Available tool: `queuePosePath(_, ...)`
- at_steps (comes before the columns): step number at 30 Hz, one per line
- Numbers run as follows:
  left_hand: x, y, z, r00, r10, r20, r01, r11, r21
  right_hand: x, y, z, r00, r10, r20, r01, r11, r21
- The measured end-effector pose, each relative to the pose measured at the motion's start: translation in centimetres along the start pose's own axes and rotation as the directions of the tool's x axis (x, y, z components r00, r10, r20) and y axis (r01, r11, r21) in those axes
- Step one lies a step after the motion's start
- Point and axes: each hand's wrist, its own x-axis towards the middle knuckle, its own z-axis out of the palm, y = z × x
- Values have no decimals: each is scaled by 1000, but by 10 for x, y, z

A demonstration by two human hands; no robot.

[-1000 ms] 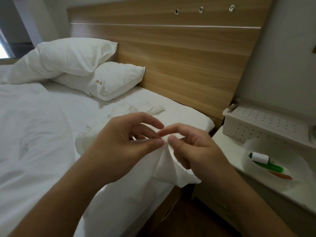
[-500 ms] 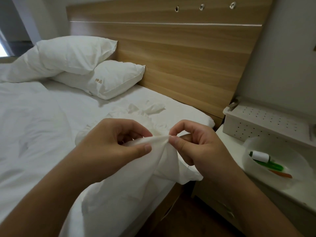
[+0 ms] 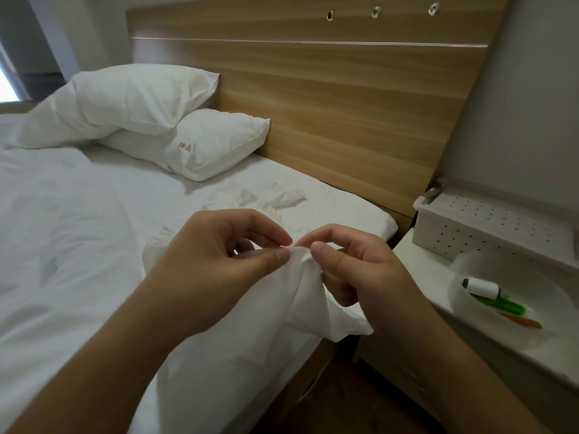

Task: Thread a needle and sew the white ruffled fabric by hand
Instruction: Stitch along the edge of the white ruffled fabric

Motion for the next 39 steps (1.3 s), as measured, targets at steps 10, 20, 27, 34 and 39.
queuePosePath(10,1,-6,0,999,27,-24,-26,999,46,2,8,1,994,-47,-98,33,990,-139)
queuePosePath(20,1,-6,2,999,-5,53,-2,991,135,0,6,1,996,-41,-73,35,996,-87)
queuePosePath(27,2,-5,2,998,0,60,-11,983,183,2,7,3,985,-74,-154,49,986,-157)
queuePosePath(34,2,-5,2,999,13,47,-21,982,186,2,8,4,982,-76,-175,47,985,-164)
queuePosePath(39,3,-5,2,999,19,43,-26,983,181,2,8,3,982,-70,-175,43,988,-150)
